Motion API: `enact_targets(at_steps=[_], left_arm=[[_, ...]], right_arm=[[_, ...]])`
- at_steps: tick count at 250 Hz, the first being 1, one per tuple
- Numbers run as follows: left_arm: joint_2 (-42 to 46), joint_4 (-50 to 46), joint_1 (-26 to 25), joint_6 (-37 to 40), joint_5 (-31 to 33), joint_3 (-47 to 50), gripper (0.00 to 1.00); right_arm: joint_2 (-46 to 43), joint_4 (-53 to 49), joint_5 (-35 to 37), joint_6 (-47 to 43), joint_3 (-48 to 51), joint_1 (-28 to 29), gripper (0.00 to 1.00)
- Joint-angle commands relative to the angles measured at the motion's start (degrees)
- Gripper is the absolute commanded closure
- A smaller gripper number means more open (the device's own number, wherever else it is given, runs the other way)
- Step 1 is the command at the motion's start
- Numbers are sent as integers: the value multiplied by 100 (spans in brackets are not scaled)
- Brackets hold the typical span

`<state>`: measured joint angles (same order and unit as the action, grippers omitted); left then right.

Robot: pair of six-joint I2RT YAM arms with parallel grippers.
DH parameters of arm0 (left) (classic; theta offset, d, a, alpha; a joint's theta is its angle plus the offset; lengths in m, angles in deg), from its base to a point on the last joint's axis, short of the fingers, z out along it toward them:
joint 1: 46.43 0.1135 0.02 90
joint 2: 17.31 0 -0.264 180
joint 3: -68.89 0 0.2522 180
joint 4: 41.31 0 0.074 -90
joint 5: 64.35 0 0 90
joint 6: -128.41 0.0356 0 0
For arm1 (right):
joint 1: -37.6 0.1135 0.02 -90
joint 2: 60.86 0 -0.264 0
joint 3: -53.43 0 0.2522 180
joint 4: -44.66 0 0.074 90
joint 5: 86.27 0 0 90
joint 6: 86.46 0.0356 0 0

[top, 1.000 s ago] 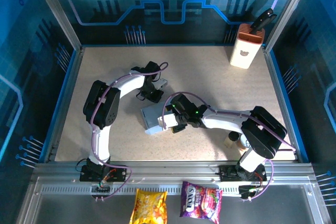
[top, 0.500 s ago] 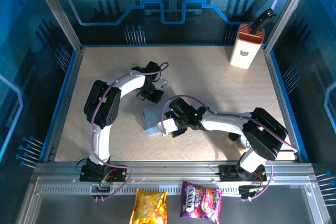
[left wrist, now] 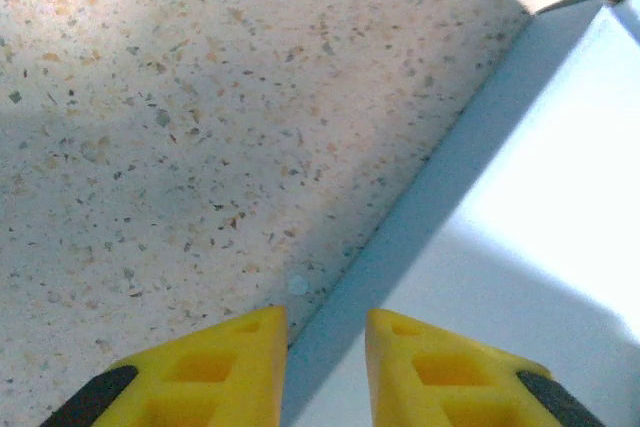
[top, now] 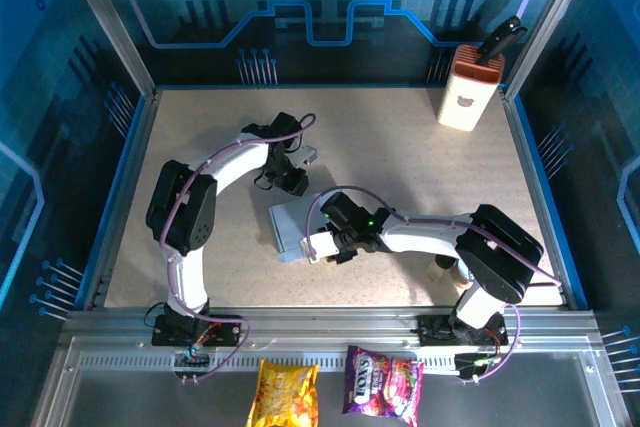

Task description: Fold the paper box

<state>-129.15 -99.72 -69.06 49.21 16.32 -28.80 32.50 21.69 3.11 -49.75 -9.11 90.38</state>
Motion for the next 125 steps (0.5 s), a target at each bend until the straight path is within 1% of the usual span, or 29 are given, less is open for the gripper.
enact_targets(at_steps=[1, 55, 94, 125], left_arm=[[78, -294, -22, 60, -218, 167, 70], [-230, -413, -61, 55, -14, 175, 69], [-268, -247, -60, 27, 145, 269, 80], [-373, -264, -57, 38, 244, 251, 84]], right_arm=[[86, -131, -122, 128, 53, 45, 60], [51, -177, -114, 127, 43, 3, 56], [64, -169, -108, 128, 35, -4, 50], [54, -151, -107, 135, 37, -4, 47]])
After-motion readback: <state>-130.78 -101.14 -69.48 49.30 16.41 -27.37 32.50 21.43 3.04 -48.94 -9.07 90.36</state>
